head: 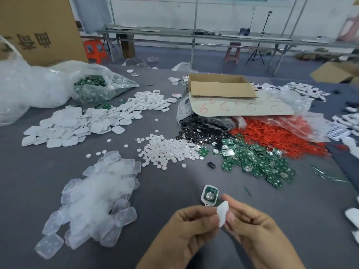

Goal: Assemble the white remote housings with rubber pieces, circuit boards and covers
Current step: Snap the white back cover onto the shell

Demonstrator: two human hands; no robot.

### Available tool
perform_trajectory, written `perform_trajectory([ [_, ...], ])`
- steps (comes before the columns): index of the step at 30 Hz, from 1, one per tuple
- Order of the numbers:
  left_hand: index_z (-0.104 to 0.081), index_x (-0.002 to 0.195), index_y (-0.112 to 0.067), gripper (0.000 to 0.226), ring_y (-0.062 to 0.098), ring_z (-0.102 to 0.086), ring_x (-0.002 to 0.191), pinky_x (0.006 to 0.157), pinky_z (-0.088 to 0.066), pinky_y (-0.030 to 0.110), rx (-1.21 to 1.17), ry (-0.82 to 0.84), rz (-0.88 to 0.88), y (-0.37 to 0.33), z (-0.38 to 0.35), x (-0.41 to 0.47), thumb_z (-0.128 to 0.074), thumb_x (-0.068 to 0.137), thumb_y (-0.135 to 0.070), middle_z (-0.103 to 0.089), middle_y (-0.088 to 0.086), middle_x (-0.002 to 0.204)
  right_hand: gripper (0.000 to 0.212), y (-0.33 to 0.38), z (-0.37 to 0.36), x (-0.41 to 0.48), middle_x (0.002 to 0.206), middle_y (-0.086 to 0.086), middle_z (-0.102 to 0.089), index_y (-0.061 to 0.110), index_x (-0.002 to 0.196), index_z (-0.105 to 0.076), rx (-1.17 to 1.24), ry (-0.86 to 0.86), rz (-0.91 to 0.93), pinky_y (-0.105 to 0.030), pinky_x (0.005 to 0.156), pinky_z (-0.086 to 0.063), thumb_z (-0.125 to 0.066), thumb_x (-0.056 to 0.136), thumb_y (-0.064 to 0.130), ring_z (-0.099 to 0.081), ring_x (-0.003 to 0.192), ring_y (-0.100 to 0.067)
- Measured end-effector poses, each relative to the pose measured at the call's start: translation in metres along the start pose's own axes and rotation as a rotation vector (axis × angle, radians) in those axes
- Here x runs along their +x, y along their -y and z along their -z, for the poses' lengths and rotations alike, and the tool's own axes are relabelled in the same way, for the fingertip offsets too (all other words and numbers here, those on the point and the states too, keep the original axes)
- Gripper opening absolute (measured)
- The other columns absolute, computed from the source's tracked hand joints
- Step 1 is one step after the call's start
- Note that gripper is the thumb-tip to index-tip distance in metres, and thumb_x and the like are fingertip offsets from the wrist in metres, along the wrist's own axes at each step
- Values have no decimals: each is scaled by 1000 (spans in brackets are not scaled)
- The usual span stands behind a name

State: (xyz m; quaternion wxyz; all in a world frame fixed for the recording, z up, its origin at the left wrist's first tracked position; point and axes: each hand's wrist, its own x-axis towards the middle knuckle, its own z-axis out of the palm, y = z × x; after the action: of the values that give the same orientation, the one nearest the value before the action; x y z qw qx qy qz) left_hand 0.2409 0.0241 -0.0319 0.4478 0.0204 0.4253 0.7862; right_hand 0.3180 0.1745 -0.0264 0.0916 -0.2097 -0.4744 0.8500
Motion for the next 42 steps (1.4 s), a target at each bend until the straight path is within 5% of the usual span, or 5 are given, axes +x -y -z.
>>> perform_trajectory([
  [7, -79, 74, -12, 11, 13, -69, 69, 69, -59, 24, 74, -63, -250, 29, -4, 2, -80, 67, -4, -71, 10, 75, 23, -8, 13, -11, 94, -24, -75, -1, 82, -79, -62, -130, -74, -24, 61, -60, -76, 61, 5, -75, 77, -24],
  [12, -69, 82, -13, 6, 10, -62, 72, 73, -51, 22, 422, -128, -457, 42, 3, 5, -75, 80, -13, -69, 3, 76, 7, -12, 15, -13, 67, -20, -71, 6, 74, -78, -301, -242, 193, -23, 54, -55, -78, 69, 1, -65, 55, -19],
  [17, -68, 81, -25, 24, 12, -73, 83, 77, -53, 20, 758, -196, -642, 61, 0, 9, -70, 80, -1, -75, -3, 83, 24, -12, 10, -17, 84, -15, -76, 24, 94, -77, -399, -138, 120, -32, 77, -56, -75, 71, 32, -68, 72, -19],
  [28, -64, 98, -31, 14, 8, -54, 92, 81, -42, 18, 1200, -606, -748, 27, -1, 60, -75, 90, -30, -58, -16, 98, 34, -6, 55, -3, 105, 20, -72, 29, 104, -79, -1360, -286, 519, 1, 90, -35, -84, 77, 9, -64, 98, 4],
  [42, -74, 91, -22, 9, 8, -62, 87, 82, -54, 28, 1282, -582, -757, 29, 13, 75, -78, 85, -27, -68, -14, 95, 40, -34, 71, 10, 113, 7, -71, 20, 111, -77, -1355, -337, 662, -9, 101, -36, -80, 76, 1, -63, 106, -19],
])
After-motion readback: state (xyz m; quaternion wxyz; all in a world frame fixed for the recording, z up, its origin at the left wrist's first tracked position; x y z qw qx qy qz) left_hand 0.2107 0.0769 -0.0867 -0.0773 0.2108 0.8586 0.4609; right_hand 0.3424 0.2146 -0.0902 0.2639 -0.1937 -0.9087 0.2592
